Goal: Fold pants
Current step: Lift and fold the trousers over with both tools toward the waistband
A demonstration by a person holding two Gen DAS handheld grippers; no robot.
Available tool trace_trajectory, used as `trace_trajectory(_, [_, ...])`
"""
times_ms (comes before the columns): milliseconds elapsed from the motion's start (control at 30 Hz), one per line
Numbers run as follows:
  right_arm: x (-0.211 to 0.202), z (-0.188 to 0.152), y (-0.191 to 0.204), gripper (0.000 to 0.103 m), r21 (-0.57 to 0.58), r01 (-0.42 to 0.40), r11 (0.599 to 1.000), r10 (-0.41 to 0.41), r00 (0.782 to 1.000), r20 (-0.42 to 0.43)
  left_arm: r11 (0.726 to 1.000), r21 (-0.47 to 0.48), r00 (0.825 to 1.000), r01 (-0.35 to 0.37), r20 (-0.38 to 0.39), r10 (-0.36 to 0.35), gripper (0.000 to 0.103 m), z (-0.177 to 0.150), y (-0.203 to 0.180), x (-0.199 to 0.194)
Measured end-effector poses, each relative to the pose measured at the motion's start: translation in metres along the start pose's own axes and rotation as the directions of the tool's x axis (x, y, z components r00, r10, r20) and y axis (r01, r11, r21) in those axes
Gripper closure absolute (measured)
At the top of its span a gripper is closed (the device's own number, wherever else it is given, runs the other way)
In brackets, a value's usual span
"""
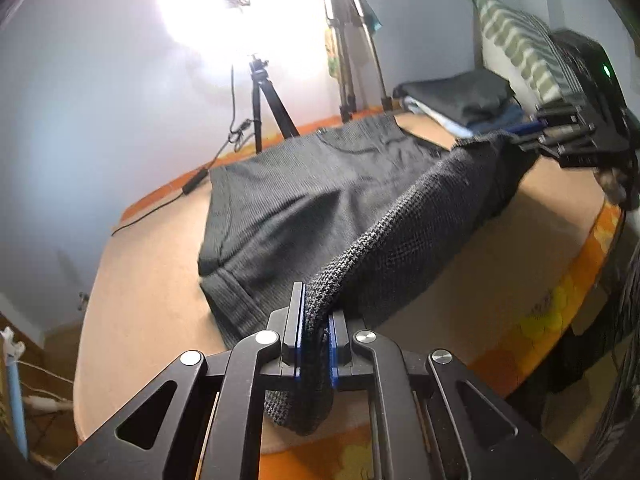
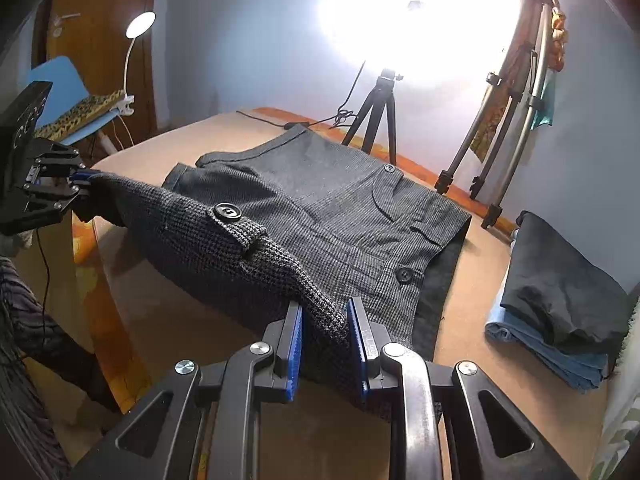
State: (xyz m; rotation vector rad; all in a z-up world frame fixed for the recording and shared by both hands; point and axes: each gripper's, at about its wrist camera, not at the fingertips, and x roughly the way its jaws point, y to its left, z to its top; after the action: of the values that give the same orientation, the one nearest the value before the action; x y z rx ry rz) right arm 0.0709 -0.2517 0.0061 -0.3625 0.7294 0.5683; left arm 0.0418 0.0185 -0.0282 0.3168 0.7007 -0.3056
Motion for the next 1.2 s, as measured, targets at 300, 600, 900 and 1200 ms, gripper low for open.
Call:
trace_trajectory(300, [-0.004, 0.017, -0.019, 0.082, 0.058, -0.019, 0.998, 0.016, 0.999, 0.039, 1.0, -0.013, 0.998, -0.013, 0.063, 0.014, 0.095, 0.039, 0.018, 0.003])
trace_trajectory(600, [-0.001, 0.055, -0.045, 0.083, 0.082, -0.005, 0.997, -0.001, 0.997, 0.075, 0.999, 0.008, 0.991, -0.032, 0.128, 0.031, 0.095, 0.094, 0.044, 0.013])
trace_trajectory(900, [0.027, 0.113, -0.1, 0.084, 0.122, 0.007, 0.992, -0.017, 0.997, 0.078, 0.998, 0.019, 0.989, -0.052, 0.14, 0.049, 0.095, 0.15, 0.076, 0.049])
trace_trajectory(1200, [0.081, 0.151, -0.139, 0.085, 0.119, 0.039, 0.992, -0.043, 0.999, 0.033, 0.996, 0.032, 0.992, -0.085, 0.095, 0.082, 0.095, 0.178, 0.099, 0.109])
